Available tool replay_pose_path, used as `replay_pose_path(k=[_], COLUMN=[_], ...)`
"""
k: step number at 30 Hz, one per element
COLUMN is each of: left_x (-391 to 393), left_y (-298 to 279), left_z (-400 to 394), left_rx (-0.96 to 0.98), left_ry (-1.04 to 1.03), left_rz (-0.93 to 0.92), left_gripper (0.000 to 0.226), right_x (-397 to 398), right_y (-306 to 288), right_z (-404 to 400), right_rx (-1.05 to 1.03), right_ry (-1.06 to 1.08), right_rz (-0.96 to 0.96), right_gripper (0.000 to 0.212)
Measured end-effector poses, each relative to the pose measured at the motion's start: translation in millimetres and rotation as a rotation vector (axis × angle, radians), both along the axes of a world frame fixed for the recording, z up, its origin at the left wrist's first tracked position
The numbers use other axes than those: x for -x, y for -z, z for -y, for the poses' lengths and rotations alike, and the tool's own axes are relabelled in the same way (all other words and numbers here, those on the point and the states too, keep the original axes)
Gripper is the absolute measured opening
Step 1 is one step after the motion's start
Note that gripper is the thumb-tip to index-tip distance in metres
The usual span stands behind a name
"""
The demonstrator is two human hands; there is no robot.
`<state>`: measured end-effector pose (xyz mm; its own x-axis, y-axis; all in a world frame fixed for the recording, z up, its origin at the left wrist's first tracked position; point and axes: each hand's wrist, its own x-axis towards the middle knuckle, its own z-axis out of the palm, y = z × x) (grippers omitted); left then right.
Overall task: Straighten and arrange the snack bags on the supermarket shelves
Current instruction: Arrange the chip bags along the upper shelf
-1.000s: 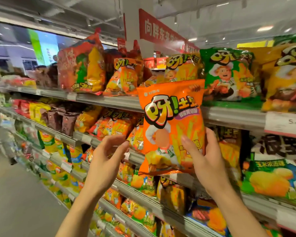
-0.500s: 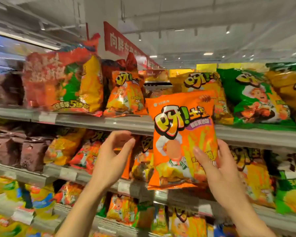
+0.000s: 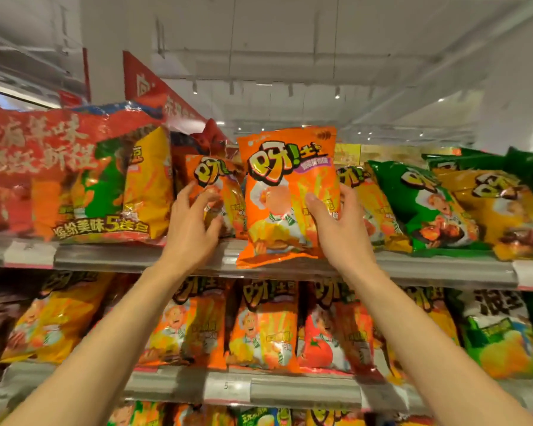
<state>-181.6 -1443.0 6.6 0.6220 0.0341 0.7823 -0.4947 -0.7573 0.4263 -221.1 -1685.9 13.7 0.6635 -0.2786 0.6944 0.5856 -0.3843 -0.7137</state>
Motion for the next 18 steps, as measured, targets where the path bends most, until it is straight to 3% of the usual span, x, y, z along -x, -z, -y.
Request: replay_pose_path(k=[5,10,15,18], left_x=[-4.8,-4.9,-5.9,-6.6], left_y=[-2.8,-1.6,0.3,0.3], left_z=[-5.4,-4.7,-4.9,-5.3], left_rx=[0.011,-0.024,-0.031,-0.033], left_ry=[0.051,0.014,0.024,0.028], left_rz=[0.006,-0.013,-0.009,-0.004], left_gripper=[0.032,0.036,0.039,0.039], right_x=[-33.7,-46.0,-39.3,-41.3], right_y=[-25.2,-25.3,-17.9,-12.3], right_z=[-15.6,-22.4,-18.3,-16.9], right_rx=[0.039,0.294,0.590,0.750], right_ry=[0.018,0.140,0.341,0.336], right_rz=[-0.065,-0.228,-0.035,-0.042], right_gripper=[0.064,0.073,0.059,0.065])
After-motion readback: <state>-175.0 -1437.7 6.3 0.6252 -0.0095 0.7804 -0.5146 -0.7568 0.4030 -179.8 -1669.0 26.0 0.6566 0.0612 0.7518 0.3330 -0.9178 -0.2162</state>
